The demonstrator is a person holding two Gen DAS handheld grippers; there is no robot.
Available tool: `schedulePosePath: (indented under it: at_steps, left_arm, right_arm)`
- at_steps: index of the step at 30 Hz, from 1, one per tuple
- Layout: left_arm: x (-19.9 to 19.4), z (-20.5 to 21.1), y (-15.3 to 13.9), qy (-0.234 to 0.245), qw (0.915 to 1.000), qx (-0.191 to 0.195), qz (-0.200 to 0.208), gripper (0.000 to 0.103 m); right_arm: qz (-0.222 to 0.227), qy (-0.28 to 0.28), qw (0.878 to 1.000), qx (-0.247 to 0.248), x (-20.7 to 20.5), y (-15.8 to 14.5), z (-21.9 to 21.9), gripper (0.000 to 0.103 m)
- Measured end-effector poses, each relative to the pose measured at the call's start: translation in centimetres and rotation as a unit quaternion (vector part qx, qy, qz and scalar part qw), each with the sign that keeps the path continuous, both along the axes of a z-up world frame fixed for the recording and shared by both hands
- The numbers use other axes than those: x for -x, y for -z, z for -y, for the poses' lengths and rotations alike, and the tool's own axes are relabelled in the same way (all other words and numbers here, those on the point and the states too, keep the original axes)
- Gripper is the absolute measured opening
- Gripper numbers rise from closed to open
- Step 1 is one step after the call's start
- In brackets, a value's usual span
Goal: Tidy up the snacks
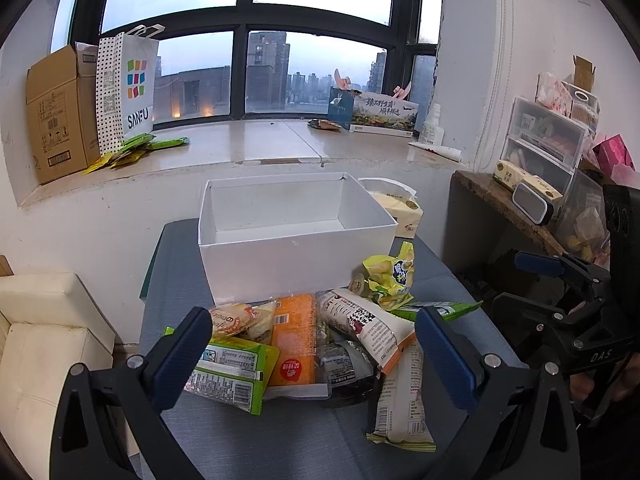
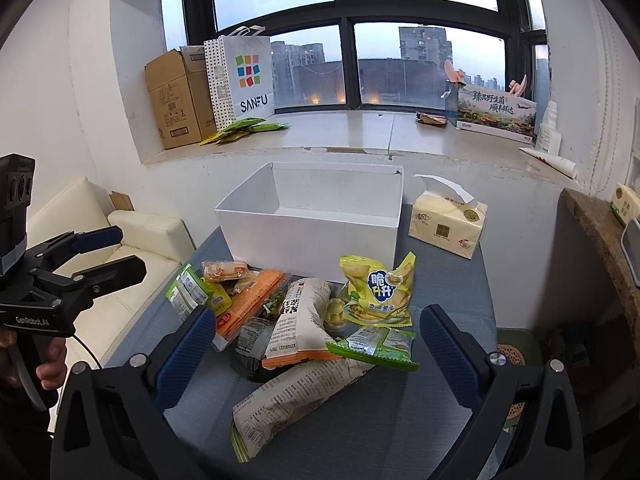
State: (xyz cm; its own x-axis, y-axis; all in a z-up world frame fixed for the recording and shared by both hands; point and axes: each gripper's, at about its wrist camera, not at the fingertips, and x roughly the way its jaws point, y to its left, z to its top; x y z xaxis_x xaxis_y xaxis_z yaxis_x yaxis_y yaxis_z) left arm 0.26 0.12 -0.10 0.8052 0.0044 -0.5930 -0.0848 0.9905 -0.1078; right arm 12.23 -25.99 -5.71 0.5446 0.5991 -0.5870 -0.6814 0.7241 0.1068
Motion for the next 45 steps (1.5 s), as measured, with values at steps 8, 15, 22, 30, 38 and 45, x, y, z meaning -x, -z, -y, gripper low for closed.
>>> schedulePosePath:
  at_steps: [8,15,22,30,38,45]
  left_arm:
    - [0.0,0.1,0.1,0.001,1.0,-0.002,-0.002,0.103]
    - [0.0,0.4,-0.1,0.006,1.0,-0.006,0.0,0.103]
    - [0.0,0.2,-0.1,0.005,1.0,-0.007,0.001,0.103]
    - [0.5,0.1,-0.1,0.007,0.9997,-0.005,0.022,0.103]
    - [0.8,-0.2,0.6,0.018,0.9987,-0.01,0.046,0.103]
    - [0.9,0.5,1.9,0.044,0.998,-0.018,0.041,0.103]
  right_arm:
    - [0.0,0.0,1.0,0.0,0.0,0.1,0.0,0.103]
    - [-0.001,0.001,1.0,0.0,0.0,0.1,0.0,0.103]
    - [-0.002,-0.001,1.0,-0.002,0.0,0.2,0.0,0.103]
    - [-0.028,-0.003,1.0,0.0,-2.4,1.7,-0.1,0.103]
    - [-0.101,0.012,0.994,0.048,-12.6,6.3,-1.8,0.103]
    - [-0.182,-0.012,0.98,0.085,-18.2,11.2,-4.8,0.103]
